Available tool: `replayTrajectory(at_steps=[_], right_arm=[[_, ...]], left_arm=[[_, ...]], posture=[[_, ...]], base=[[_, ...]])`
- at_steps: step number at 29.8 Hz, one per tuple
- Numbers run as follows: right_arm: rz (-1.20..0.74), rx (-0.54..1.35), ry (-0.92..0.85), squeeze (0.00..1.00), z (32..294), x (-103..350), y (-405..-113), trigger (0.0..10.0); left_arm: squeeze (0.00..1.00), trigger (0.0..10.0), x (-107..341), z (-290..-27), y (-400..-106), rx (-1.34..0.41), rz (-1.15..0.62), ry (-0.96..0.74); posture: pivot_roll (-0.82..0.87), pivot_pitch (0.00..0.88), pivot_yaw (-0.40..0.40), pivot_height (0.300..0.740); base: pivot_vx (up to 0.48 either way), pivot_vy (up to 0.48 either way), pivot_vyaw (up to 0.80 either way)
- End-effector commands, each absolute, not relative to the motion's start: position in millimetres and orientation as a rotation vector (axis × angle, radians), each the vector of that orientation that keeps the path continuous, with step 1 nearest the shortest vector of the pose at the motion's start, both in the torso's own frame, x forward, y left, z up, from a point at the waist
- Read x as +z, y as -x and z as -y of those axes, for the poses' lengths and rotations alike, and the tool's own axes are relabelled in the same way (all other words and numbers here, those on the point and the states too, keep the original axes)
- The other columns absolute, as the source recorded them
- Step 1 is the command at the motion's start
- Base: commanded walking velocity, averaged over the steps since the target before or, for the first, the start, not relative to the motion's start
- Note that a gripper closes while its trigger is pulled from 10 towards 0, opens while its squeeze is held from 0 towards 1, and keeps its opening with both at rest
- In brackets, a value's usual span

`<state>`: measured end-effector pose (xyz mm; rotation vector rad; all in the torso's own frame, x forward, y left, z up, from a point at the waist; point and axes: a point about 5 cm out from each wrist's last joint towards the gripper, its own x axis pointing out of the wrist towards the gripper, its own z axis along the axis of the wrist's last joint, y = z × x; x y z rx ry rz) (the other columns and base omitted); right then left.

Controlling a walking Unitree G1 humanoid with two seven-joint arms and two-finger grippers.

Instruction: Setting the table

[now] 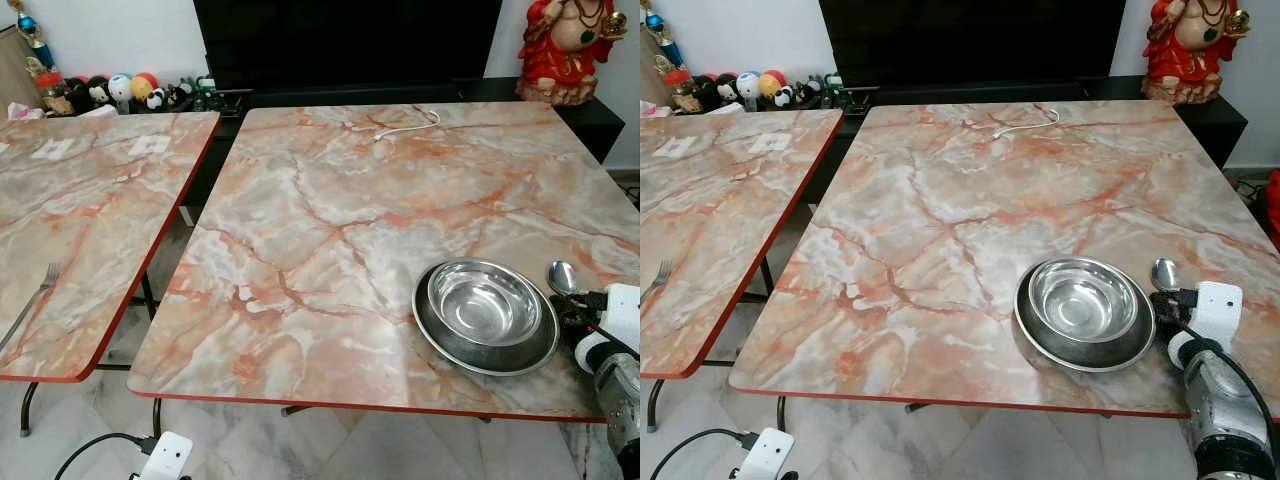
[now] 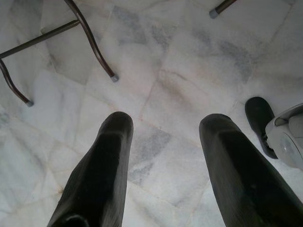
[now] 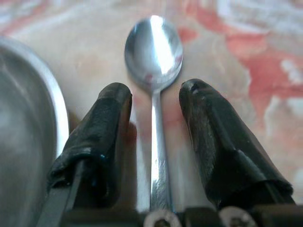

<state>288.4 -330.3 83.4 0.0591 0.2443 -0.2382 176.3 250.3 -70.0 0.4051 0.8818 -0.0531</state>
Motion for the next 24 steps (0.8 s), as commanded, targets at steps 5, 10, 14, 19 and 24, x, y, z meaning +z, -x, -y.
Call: replayTrajectory(at_steps=[5, 10, 14, 19, 24], right_arm=[[-0.133, -0.282, -0.059, 0.0, 337.2, 102.4, -291.4, 10.0], [-0.018, -0.3, -0.032, 0.0, 338.3, 117.3, -292.7, 10.0], [0.167, -0.328, -0.029, 0.0, 333.4, 140.8, -292.6, 10.0], [0.286, -0.319, -0.027, 0.0, 313.6, 153.3, -291.4, 10.0], [0.34, -0.271, -0.016, 0.0, 291.5, 158.1, -288.5, 10.0]], left_arm=[[0.0, 10.0, -71.6, -253.0, -172.0, -0.06, -0.906, -0.415], [0.0, 10.0, -70.7, -252.2, -173.9, -0.063, -0.896, -0.414], [0.0, 10.0, -70.4, -252.2, -174.5, -0.062, -0.892, -0.413], [0.0, 10.0, -71.1, -252.6, -173.1, -0.058, -0.9, -0.411], [0.0, 10.0, -70.8, -252.6, -173.7, -0.053, -0.895, -0.406]], posture=[[0.02, 0.013, 0.076, 0.74], [0.02, 0.013, 0.077, 0.74], [0.02, 0.013, 0.076, 0.74], [0.02, 0.013, 0.076, 0.74], [0.01, 0.005, 0.07, 0.74]], base=[[0.0, 0.0, 0.0], [0.0, 0.0, 0.0], [0.0, 0.0, 0.0], [0.0, 0.0, 0.0], [0.0, 0.0, 0.0]])
